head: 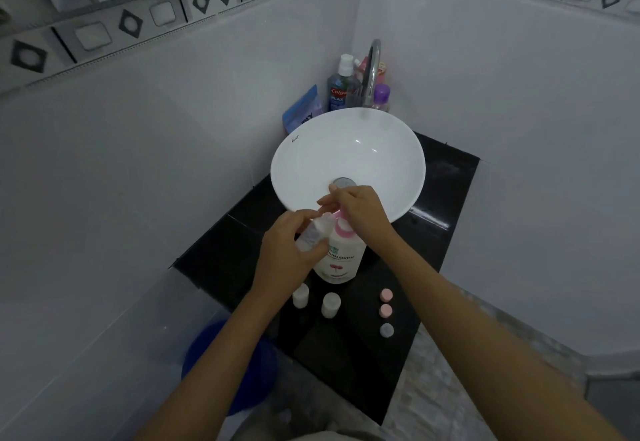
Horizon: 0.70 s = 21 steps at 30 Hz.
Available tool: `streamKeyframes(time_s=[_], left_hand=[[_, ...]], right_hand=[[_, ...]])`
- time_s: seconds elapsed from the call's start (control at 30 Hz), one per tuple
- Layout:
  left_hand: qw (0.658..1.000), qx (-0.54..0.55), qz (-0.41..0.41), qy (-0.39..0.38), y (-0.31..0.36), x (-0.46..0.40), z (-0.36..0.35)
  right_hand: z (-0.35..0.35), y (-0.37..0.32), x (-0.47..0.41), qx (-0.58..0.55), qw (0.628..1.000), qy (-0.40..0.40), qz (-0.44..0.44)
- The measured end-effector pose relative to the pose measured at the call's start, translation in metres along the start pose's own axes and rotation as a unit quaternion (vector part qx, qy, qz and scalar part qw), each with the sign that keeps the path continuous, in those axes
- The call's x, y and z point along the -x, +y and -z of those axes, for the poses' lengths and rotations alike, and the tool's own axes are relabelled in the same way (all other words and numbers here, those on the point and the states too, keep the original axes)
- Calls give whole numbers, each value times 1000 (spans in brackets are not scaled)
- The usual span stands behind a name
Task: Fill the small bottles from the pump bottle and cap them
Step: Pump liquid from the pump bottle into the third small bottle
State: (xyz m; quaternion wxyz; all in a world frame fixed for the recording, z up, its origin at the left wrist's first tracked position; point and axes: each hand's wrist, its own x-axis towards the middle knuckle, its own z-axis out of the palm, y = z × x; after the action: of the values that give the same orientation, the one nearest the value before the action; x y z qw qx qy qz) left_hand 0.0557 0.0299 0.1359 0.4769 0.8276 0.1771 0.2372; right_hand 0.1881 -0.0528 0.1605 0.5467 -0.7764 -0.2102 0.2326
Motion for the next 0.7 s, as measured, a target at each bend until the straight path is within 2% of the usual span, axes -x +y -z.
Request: streamKeyframes(time_s=[0.2,0.33,0.57,0.7], left_hand=[[999,-12,-34,0,1,-3,5],[1000,14,-9,10,-1,1,7],[997,69,25,-16,-4,3,4],[995,98,26,-14,2,0,7]], right_hand=[[-2,0,0,10,1000,12,3],[-2,3,-1,4,1000,8,-8],[-7,15,4,2,1000,0,-21],[5,-2,5,17,999,-44,0]])
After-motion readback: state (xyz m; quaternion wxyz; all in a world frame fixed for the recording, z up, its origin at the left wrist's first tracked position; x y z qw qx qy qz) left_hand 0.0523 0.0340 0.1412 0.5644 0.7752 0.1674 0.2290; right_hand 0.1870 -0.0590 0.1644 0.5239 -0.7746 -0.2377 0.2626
